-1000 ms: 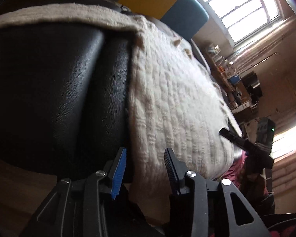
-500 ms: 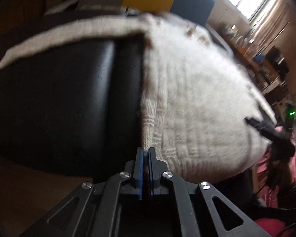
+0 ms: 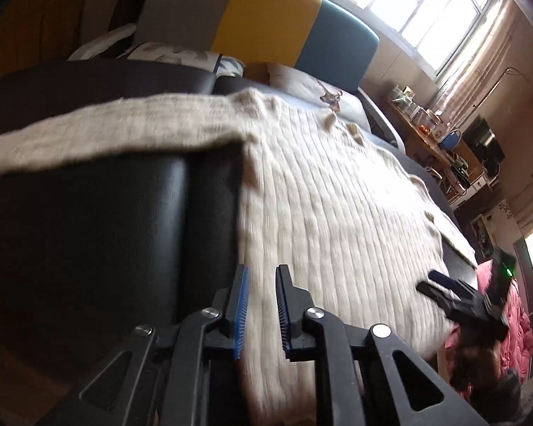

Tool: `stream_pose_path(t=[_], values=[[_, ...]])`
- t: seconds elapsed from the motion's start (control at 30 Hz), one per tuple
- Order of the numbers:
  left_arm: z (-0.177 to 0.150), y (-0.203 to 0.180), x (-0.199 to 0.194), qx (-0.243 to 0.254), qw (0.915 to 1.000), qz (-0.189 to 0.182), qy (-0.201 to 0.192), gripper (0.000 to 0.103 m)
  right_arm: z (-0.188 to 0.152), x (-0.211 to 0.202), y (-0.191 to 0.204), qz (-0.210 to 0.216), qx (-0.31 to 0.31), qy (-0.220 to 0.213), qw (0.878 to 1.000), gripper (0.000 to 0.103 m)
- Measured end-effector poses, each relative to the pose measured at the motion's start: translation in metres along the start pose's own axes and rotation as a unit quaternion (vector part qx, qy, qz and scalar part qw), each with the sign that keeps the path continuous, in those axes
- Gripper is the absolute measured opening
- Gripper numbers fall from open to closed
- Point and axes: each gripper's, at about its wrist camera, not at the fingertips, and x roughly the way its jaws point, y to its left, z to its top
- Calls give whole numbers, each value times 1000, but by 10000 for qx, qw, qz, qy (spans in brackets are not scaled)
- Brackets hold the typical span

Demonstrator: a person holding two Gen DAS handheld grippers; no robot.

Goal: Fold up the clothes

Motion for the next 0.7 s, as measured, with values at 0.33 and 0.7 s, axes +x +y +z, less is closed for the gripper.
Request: stream_pose_path(t=[0.33,0.7], values=[[83,39,77,33,9988,-194,441,29,37,24,19,110,-188,49,9998,86],[68,35,94,371,9971,349,567,7,39,50,10,-239,-278,73,9993,87]])
